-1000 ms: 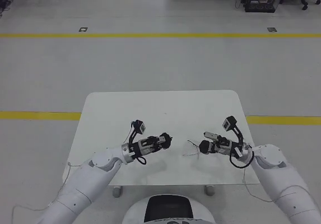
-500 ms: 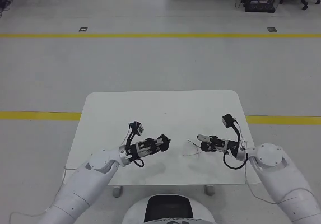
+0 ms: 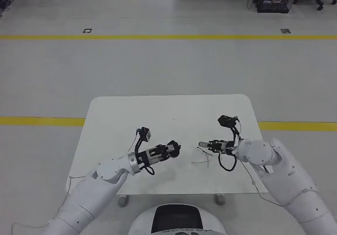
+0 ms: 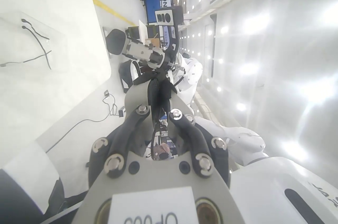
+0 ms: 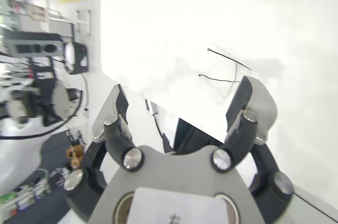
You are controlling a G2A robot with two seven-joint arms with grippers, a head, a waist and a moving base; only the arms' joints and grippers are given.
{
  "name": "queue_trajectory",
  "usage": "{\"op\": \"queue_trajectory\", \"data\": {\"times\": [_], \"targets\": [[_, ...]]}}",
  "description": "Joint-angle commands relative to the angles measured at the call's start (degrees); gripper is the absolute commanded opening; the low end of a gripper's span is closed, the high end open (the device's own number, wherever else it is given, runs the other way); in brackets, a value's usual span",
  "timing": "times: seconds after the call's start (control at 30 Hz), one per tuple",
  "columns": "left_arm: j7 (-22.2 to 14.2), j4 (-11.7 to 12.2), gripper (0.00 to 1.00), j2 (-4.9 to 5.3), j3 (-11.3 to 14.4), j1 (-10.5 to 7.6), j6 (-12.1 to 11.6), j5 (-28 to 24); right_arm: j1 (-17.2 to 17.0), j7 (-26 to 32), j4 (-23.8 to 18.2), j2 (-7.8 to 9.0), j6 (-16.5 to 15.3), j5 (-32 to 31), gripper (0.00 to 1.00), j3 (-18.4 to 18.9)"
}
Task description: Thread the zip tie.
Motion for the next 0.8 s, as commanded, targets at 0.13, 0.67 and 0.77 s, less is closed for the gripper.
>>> {"op": "queue_trajectory", "data": {"times": [0.13, 0.67, 0.77], "targets": [[0.32, -0.01, 0.0, -0.01, 0.12, -0.03, 0.16, -0.03, -0.05, -0.15, -0.01, -0.01, -0.01, 1.97, 1.0, 0.14], [2.0, -1.63, 0.0, 0.12, 1.82, 0.38, 0.55, 2.89, 9.62, 12.09, 2.77, 0.35, -11.12, -21.76, 1.0, -6.92], [2.4, -1.99, 0.0, 0.22, 1.68, 0.48, 0.69, 2.85, 12.05, 13.88, 4.97, -0.17, -15.89, -23.43, 1.0, -9.8]]}}
